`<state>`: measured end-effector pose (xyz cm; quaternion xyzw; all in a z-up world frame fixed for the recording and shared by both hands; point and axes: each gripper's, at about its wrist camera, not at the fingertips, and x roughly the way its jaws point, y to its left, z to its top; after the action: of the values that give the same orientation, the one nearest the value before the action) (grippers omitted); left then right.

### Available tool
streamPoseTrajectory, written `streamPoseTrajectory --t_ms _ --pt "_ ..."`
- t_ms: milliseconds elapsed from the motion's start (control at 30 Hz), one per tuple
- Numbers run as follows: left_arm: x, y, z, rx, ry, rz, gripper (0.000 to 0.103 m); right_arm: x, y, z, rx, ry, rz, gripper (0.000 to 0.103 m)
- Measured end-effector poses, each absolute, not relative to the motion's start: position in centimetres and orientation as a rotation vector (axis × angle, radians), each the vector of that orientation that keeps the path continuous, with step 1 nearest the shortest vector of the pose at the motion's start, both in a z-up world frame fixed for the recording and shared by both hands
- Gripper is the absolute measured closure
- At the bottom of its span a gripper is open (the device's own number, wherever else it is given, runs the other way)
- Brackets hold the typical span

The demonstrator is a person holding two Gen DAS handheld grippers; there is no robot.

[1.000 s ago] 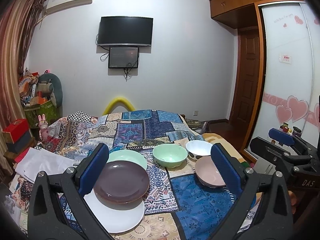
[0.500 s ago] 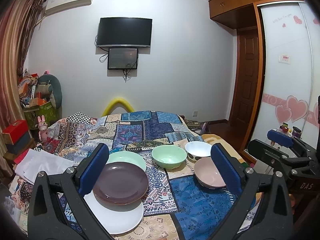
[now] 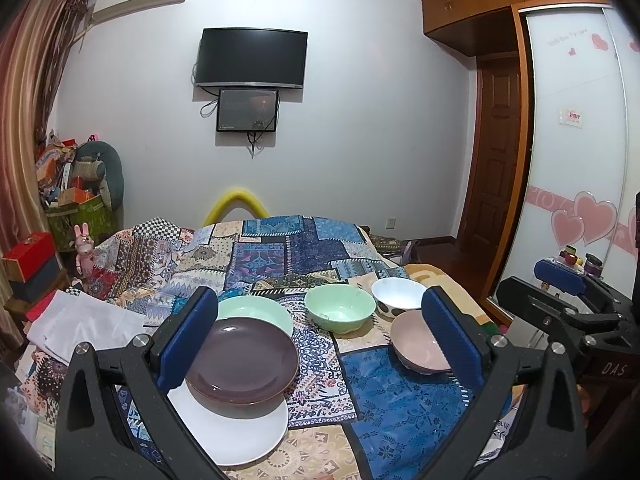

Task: Organize plates and bowls

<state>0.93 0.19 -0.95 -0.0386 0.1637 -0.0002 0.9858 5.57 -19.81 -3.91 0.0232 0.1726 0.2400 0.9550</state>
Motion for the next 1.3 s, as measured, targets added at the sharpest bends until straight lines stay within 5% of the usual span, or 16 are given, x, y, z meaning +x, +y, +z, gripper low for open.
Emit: streamPoseTrajectory --t_ms 867,1300 --pt "8.1 11.9 -9.3 -0.211 0.544 0.054 0.000 12.8 -10.3 -11.2 -0.039 0.616 0.554 0.001" --pt "13.7 17.4 -16.5 -0.183 0.736 0.087 0.030 18.0 -6.4 -16.9 -0.052 0.833 0.590 0.039"
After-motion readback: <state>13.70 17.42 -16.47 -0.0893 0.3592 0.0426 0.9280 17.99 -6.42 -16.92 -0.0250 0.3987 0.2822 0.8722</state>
